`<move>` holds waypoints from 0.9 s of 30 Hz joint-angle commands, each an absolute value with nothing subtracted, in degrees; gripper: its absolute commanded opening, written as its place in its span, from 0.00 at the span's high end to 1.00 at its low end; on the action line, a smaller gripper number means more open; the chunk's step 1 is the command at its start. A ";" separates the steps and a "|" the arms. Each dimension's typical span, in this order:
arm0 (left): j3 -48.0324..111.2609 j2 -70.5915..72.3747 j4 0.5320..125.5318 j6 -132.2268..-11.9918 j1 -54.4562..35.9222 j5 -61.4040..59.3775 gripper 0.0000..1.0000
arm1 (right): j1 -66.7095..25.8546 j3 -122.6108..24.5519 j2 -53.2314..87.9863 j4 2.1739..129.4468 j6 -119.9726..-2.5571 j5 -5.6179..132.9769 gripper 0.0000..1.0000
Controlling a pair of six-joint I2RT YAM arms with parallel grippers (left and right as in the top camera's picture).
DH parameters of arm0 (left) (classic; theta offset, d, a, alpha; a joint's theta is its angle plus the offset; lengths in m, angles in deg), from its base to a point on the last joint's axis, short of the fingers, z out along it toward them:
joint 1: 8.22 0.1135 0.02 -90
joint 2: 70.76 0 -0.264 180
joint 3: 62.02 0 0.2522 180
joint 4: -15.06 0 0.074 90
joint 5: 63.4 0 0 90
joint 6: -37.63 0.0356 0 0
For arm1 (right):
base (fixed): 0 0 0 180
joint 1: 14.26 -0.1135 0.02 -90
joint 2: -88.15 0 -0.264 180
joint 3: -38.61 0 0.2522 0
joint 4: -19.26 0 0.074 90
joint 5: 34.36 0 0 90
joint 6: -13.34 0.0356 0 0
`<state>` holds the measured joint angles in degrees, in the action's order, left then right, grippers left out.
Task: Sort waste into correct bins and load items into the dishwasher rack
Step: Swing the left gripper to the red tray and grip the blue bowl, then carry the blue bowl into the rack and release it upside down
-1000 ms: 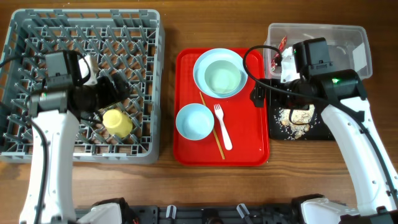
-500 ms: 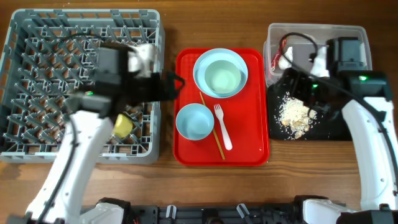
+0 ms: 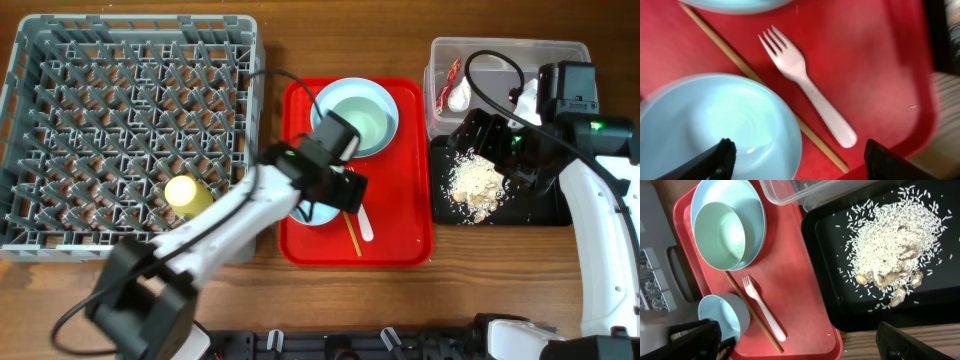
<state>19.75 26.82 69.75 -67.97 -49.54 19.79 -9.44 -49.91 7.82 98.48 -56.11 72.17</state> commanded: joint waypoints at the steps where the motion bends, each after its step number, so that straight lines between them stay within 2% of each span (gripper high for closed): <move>1: 20.12 31.81 69.99 -67.81 -52.23 22.88 0.32 | -9.42 -50.90 8.86 98.80 -55.69 73.02 0.00; 3: 20.12 33.60 70.43 -67.79 -52.84 23.36 0.42 | -9.42 -50.90 8.86 98.89 -55.69 73.00 0.00; 5: 20.12 35.02 71.04 -67.81 -53.01 24.38 0.47 | -9.42 -50.90 8.86 98.91 -55.69 73.02 0.00; 10: 20.12 35.46 71.41 -67.84 -53.01 25.04 0.70 | -9.42 -50.90 8.86 98.91 -55.67 73.02 0.00; 12: 20.12 35.46 71.41 -67.81 -53.01 25.50 0.75 | -9.42 -50.90 8.86 99.00 -55.69 73.02 0.00; 17: 20.12 35.46 71.50 -68.27 -53.01 25.63 0.96 | -9.42 -50.90 8.86 99.33 -55.71 73.00 0.00; 27: 20.18 33.25 71.72 -68.25 -52.95 25.65 0.96 | -9.42 -50.90 8.86 99.92 -55.71 72.98 0.00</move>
